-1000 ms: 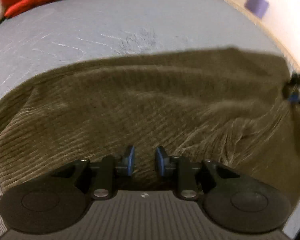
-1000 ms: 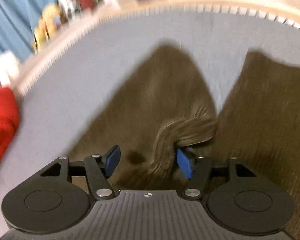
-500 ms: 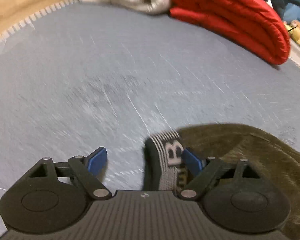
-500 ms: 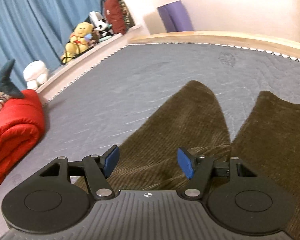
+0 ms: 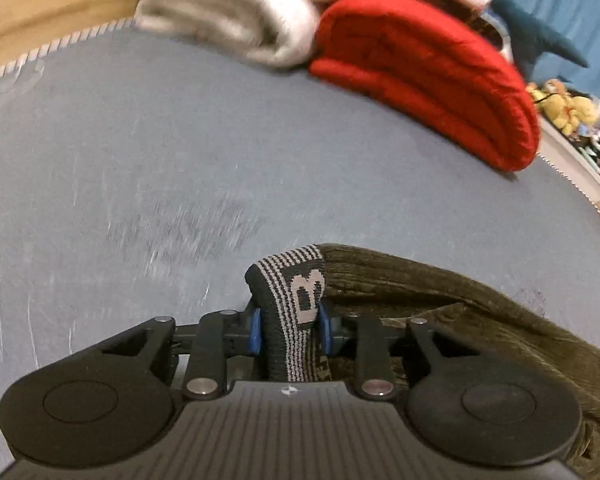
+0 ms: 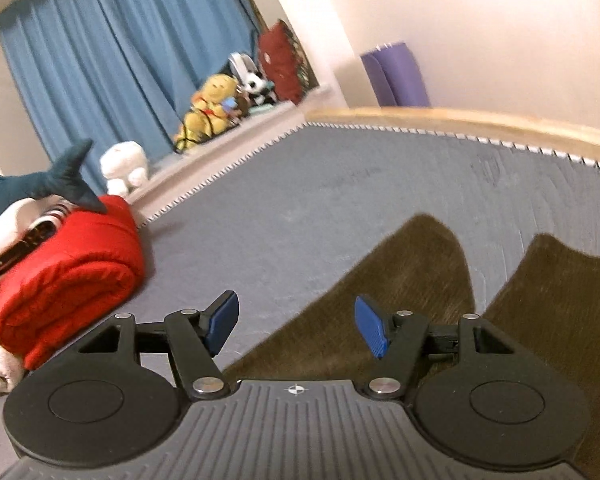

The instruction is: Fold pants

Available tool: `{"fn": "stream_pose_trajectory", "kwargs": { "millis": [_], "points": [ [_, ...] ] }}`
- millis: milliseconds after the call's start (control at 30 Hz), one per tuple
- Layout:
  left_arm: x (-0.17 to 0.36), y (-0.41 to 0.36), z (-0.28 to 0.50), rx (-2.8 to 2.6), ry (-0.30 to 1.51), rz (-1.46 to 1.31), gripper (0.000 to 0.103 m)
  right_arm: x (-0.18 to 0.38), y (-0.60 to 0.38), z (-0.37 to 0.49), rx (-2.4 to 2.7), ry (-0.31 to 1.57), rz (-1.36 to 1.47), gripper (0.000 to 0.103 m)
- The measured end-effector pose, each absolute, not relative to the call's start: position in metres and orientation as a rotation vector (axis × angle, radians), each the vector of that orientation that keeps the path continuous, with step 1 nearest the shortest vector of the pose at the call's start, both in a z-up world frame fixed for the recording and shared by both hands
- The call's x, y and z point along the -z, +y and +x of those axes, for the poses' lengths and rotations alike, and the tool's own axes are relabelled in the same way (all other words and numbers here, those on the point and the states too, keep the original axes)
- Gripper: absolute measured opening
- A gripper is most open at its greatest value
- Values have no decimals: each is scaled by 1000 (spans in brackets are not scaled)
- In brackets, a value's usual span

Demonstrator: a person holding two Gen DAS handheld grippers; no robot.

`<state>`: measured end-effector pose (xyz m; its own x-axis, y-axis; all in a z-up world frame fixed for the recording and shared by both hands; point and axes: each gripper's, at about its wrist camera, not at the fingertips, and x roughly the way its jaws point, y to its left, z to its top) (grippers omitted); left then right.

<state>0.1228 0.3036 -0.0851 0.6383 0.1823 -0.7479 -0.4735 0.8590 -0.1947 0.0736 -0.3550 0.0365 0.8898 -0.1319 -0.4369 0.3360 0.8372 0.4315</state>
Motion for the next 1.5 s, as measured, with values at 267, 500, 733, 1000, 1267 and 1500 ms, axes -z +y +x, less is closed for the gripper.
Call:
{"fn": "stream_pose_trajectory", "kwargs": {
  "millis": [267, 500, 733, 1000, 1267, 1500],
  "points": [
    [24, 272, 76, -393, 831, -280, 63, -61, -356, 41, 165, 382, 522, 69],
    [26, 223, 6, -207, 1055, -281, 87, -63, -342, 10, 31, 390, 524, 71],
    [75, 203, -32, -200, 1191, -54, 90, -47, -317, -2, -86, 479, 494, 72],
    [91, 227, -39, -150, 1212, -154, 76, -49, -307, -2, -134, 490, 457, 74],
    [64, 209, -56, -126, 1140, -62, 35, -55, -304, -5, -183, 483, 466, 74],
    [45, 191, -70, -290, 1140, -39, 34, -60, -295, -3, -199, 486, 454, 74]
  ]
}}
